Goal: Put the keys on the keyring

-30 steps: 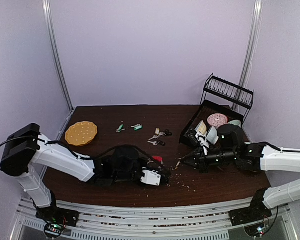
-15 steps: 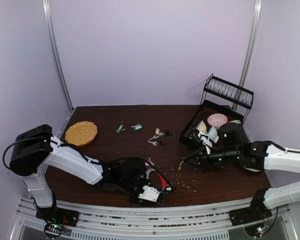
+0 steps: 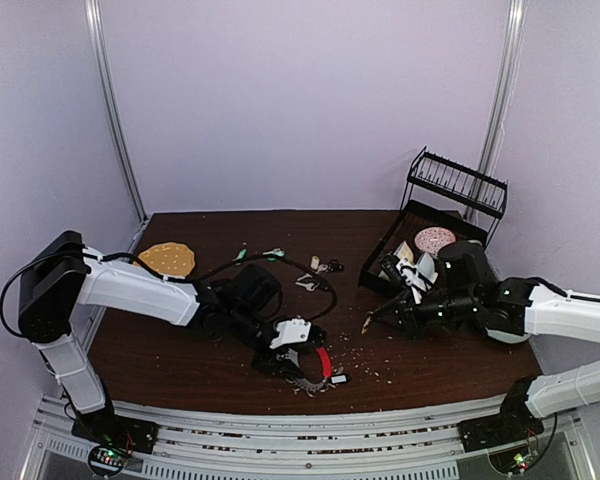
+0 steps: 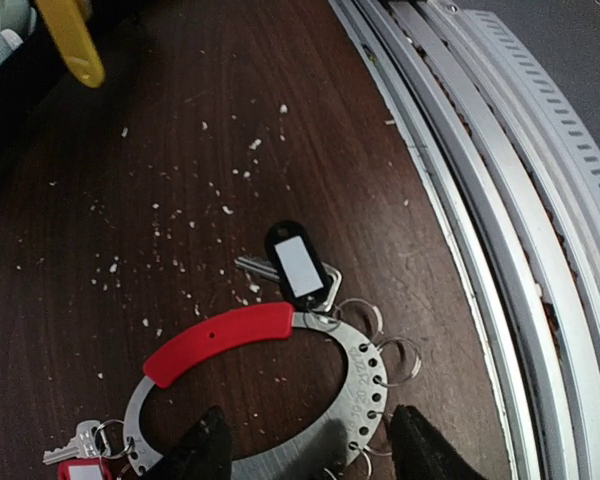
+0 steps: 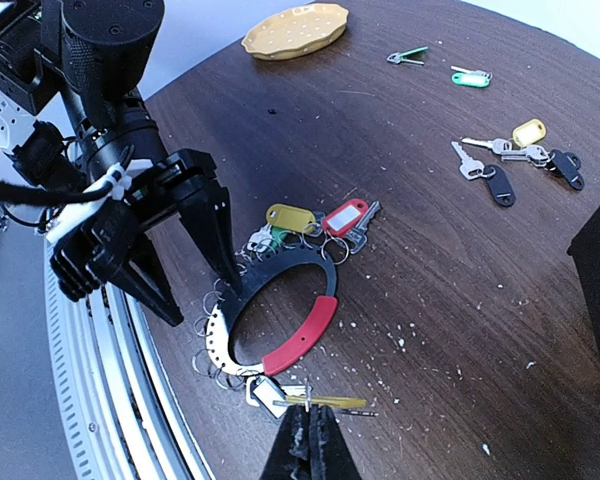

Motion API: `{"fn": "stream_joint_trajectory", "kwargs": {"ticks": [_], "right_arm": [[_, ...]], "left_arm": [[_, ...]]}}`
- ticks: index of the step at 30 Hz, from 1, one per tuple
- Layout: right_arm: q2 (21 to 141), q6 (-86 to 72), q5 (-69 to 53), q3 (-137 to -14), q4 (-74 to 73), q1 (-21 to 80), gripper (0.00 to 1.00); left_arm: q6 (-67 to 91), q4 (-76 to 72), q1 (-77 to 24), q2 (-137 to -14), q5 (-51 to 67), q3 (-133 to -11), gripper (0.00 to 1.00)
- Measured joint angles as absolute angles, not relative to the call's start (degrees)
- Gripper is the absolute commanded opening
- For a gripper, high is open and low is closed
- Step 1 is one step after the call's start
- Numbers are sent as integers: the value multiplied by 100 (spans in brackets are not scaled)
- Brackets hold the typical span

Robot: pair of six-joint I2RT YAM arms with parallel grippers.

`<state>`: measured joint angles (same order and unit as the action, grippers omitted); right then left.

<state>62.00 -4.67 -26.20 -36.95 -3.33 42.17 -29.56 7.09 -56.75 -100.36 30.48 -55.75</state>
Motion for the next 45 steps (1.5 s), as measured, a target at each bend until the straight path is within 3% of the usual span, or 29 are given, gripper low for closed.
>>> {"fn": "stream_joint_trajectory", "kwargs": {"ticks": [6,16,23,27,32,36,45], "right_arm": [[6235,-469,-2637,-3704,-340,4195,0],[6226,-480,-2655,-3704,-336,4195,0],[6156,-495,-2746,-3704,-325,4195,0],[6119,-497,-2770,-3704,-309,4195,0],[6016,-543,-2797,-3704,-279,4195,0],[5961,-578,-2858,-3704,-272,4195,0],[5730,-600,-2875,-3701,-248,4195,0]], "left_arm": [[-3251,1868,-5734,-10761,3061,-6702,68],[-3496,2867,-5979,-11218,2781,-7212,68],[-3527,2956,-6121,-11146,2394,-7004,60],[-3323,2397,-6095,-10569,2272,-6370,45],[-2311,375,-6195,-8989,1824,-4397,31],[-1796,-548,-6593,-8621,1186,-3544,32],[-1352,-972,-7008,-9585,237,-3861,33]]}}
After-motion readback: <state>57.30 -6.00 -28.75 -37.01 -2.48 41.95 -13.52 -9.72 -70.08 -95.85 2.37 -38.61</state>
